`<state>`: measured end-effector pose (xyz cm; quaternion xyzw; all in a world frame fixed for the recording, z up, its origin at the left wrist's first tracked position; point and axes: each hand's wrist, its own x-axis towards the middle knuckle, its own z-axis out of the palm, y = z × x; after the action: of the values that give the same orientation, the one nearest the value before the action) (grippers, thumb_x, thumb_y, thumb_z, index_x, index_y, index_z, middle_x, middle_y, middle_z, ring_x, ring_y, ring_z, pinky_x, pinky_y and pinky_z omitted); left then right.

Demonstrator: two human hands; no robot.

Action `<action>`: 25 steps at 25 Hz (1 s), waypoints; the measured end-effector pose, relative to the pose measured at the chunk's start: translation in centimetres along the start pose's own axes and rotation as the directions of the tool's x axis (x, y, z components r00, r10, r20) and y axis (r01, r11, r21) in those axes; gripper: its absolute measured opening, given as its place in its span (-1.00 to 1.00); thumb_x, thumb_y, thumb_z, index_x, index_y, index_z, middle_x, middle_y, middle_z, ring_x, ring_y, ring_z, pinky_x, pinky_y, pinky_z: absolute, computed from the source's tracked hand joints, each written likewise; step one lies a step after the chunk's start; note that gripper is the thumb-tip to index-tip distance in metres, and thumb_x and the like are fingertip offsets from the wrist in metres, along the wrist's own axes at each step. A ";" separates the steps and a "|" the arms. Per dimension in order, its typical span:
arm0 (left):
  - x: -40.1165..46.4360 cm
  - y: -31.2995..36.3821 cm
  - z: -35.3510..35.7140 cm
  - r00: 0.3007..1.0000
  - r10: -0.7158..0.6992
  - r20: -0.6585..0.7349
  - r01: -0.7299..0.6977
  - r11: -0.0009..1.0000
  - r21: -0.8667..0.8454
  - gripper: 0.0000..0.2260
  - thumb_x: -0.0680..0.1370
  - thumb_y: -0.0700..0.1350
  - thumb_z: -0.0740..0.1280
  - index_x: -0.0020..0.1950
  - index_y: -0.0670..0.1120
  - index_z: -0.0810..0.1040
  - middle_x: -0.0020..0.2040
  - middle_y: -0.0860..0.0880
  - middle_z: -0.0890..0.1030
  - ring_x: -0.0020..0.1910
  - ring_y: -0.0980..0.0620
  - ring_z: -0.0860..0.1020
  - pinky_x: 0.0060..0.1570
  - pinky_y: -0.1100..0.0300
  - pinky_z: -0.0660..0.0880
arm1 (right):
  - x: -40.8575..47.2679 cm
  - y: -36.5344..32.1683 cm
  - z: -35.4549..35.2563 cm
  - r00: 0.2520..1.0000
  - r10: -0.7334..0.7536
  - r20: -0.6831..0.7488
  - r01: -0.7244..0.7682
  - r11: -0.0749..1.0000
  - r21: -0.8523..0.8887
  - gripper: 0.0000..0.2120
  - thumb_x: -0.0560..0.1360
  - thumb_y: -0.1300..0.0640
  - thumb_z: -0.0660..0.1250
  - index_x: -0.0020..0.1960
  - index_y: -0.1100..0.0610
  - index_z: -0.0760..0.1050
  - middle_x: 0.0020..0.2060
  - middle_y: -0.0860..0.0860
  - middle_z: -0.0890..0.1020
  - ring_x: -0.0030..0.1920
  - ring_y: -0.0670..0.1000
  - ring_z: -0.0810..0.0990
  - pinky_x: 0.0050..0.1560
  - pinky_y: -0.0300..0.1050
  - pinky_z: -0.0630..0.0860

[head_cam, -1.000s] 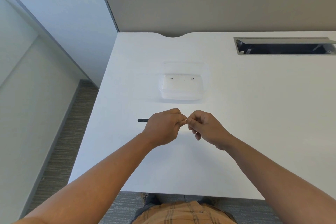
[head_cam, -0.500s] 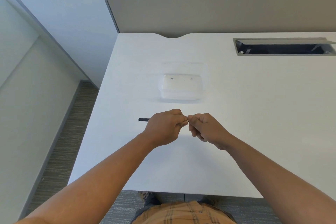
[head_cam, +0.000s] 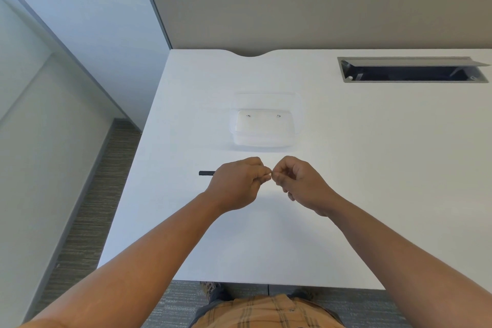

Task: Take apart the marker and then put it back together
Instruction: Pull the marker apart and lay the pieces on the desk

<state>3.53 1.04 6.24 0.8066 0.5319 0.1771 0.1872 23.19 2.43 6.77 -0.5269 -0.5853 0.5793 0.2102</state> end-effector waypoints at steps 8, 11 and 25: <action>0.0 -0.2 0.0 1.000 0.006 0.023 -0.007 1.000 0.024 -0.68 0.62 0.05 0.11 0.06 0.06 0.66 -0.11 0.10 0.58 -0.23 0.02 0.55 -0.37 0.14 0.48 | 0.2 -0.3 -0.4 0.999 0.029 0.037 -0.030 0.999 0.044 -0.85 0.59 0.13 0.39 -0.04 0.23 0.58 -0.28 0.03 0.65 -0.34 -0.02 0.56 -0.35 -0.15 0.51; 0.1 -0.3 0.1 1.000 0.011 0.029 -0.012 1.000 0.029 -0.69 0.62 0.05 0.12 0.07 0.05 0.66 -0.11 0.09 0.57 -0.22 0.01 0.55 -0.37 0.14 0.47 | 0.3 -0.1 -0.6 0.998 0.050 0.049 -0.051 0.998 0.020 -0.81 0.61 0.09 0.37 -0.06 0.23 0.59 -0.27 0.06 0.67 -0.33 0.00 0.57 -0.32 -0.13 0.54; 0.0 -0.8 0.8 0.997 0.027 0.066 -0.030 0.999 0.039 -0.81 0.62 -0.03 0.22 0.01 0.04 0.64 -0.17 0.14 0.48 -0.24 0.00 0.54 -0.36 0.13 0.46 | 0.7 0.7 -1.8 0.996 0.028 0.080 -0.015 0.987 -0.159 -0.90 0.59 0.15 0.37 -0.07 0.09 0.65 -0.27 -0.09 0.66 -0.31 -0.12 0.58 -0.28 -0.21 0.57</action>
<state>3.32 1.22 5.16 0.8231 0.5173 0.1425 0.1860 24.75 3.71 6.32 -0.5242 -0.6319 0.5542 0.1372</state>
